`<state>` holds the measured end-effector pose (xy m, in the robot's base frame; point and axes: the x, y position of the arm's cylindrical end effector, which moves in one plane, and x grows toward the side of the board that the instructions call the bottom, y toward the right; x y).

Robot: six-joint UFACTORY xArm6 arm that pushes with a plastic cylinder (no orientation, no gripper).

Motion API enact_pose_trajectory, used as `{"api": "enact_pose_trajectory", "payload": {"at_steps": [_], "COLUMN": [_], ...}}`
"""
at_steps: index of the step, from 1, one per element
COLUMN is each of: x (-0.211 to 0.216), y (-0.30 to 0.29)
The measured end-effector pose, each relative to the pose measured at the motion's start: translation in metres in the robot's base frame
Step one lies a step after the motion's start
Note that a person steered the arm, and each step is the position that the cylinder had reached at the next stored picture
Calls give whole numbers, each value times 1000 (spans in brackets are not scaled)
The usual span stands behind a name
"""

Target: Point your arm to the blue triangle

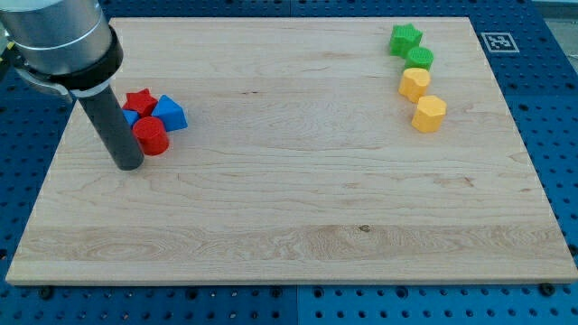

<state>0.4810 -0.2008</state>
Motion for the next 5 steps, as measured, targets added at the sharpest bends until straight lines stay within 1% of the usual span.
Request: {"api": "enact_pose_trajectory", "payload": {"at_steps": [2, 3, 4, 5], "x": [-15, -13, 24, 33], "y": [1, 1, 21, 70]}}
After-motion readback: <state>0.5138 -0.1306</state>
